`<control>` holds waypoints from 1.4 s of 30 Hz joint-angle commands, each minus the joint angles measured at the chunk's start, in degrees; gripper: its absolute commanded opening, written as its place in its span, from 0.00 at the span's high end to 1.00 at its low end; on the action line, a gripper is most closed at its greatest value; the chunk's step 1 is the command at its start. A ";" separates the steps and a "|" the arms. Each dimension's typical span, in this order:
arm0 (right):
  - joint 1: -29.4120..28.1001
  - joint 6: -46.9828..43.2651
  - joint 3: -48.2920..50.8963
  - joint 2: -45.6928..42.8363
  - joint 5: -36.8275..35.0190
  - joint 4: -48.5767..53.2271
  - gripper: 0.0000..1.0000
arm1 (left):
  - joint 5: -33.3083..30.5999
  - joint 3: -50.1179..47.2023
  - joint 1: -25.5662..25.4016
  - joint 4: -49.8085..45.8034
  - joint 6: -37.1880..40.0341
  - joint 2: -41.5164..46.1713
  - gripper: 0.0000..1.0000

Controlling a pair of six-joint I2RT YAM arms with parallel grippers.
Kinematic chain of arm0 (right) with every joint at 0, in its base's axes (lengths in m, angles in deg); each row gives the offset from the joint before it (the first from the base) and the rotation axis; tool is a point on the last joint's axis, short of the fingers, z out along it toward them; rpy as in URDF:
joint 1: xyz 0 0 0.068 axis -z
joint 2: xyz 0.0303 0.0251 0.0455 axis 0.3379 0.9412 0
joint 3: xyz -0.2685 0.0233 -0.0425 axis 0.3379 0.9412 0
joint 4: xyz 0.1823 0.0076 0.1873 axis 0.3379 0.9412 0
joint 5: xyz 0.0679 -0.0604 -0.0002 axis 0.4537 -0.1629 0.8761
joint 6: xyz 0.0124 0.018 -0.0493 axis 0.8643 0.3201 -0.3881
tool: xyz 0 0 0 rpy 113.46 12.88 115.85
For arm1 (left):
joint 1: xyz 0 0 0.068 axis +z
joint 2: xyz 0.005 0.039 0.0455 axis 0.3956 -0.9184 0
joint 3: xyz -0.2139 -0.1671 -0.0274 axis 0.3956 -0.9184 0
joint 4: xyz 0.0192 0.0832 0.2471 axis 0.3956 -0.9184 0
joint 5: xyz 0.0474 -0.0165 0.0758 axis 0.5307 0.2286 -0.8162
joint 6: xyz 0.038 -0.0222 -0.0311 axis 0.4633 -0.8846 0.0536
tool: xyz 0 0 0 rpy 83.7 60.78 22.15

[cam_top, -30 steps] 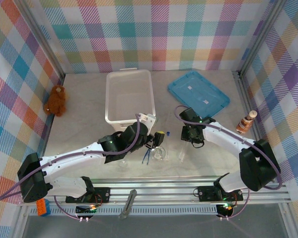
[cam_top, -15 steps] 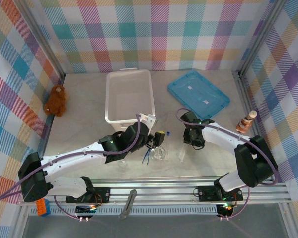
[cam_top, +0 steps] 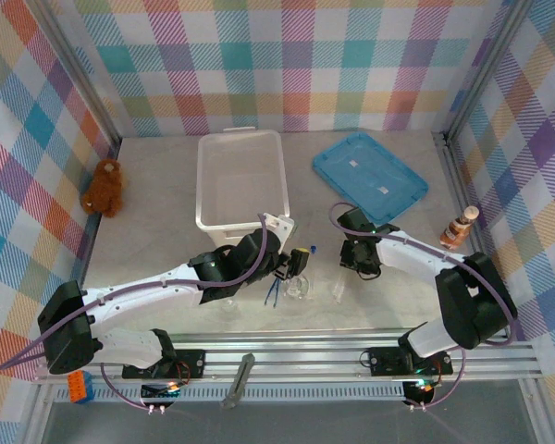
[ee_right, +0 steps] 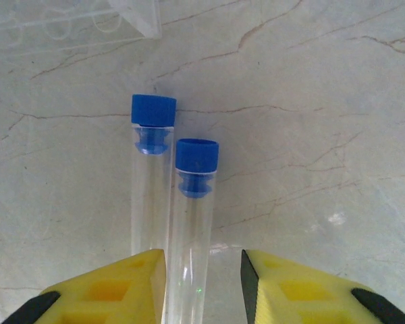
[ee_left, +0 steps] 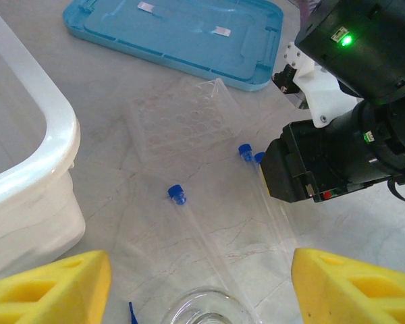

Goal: Organize the chemistry lab equipment

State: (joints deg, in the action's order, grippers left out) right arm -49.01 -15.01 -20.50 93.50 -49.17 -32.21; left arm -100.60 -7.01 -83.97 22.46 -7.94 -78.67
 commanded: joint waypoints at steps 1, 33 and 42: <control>0.25 0.82 0.05 1.76 0.37 -0.29 0.63 | 0.19 1.91 -0.42 1.24 0.43 -0.43 0.29; 2.34 0.28 2.54 4.50 -0.76 -1.17 0.72 | 0.37 3.24 -0.40 0.68 1.30 -2.46 0.29; 2.76 -0.22 2.88 1.73 -0.85 -0.65 0.82 | 1.64 4.39 -0.42 -0.19 1.13 -3.81 0.29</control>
State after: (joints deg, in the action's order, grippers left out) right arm -47.04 -15.10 -18.58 95.42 -49.67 -32.85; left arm -100.15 -5.11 -83.97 22.40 -7.09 -81.18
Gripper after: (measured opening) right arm 0.192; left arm 0.708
